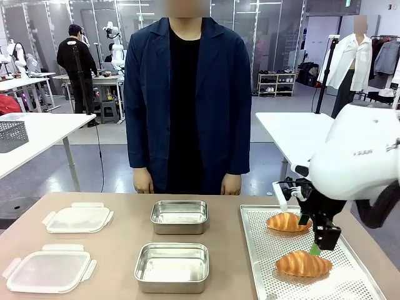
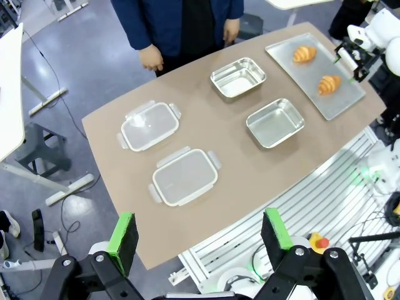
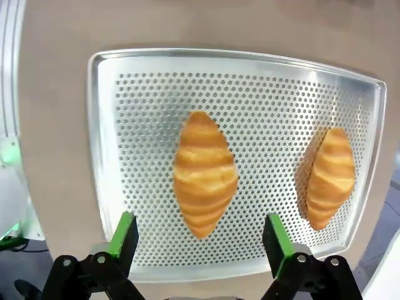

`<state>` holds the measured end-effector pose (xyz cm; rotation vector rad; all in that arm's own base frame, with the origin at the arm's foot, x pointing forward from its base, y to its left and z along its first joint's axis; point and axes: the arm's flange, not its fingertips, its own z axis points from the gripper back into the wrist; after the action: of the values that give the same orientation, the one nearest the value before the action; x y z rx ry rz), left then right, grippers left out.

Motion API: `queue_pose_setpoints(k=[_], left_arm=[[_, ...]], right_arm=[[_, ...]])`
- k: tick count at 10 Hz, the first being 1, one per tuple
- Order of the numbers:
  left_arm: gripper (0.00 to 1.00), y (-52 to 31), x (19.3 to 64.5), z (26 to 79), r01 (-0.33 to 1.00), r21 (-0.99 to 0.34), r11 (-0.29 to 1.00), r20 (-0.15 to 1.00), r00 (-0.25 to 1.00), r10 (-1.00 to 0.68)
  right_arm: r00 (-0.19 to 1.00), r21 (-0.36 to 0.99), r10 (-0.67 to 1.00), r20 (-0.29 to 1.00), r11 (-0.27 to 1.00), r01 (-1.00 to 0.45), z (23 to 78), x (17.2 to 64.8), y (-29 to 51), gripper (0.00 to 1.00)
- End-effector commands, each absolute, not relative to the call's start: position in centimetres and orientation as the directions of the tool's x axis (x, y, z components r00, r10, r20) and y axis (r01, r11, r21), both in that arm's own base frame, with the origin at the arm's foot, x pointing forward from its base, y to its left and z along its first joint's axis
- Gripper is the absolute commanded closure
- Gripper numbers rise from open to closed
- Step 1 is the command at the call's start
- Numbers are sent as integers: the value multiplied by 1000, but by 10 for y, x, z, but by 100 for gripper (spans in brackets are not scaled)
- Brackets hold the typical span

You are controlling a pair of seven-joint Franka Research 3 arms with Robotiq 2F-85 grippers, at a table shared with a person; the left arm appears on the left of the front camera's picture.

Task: Place the bread into the airtight container.
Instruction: Pick up a Butter Roll and place it into an empty Airtight Container.

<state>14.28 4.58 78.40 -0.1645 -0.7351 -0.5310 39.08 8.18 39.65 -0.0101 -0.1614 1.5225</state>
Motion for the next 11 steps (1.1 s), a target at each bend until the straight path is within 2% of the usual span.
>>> queue_pose_setpoints(k=[1, 3, 5, 8, 11], left_arm=[[0, 46, 139, 787, 529, 48, 847, 672, 610, -419], [0, 46, 139, 787, 529, 48, 847, 672, 610, -419], [0, 46, 139, 787, 529, 48, 847, 672, 610, -419], [0, 46, 139, 787, 529, 48, 847, 672, 610, -419], [0, 46, 139, 787, 529, 48, 847, 672, 610, -419]], right_arm=[[75, -110, 994, 83, 84, -990, 370, 395, 81, 0], [130, -75, 991, 31, 132, -988, 349, 399, 77, 0], [156, -64, 987, 37, 159, -985, 336, 403, 74, 0], [169, 11, 985, 28, 169, -986, 301, 392, 81, 0], [150, -13, 986, 70, 151, -988, 289, 399, 83, 0]])
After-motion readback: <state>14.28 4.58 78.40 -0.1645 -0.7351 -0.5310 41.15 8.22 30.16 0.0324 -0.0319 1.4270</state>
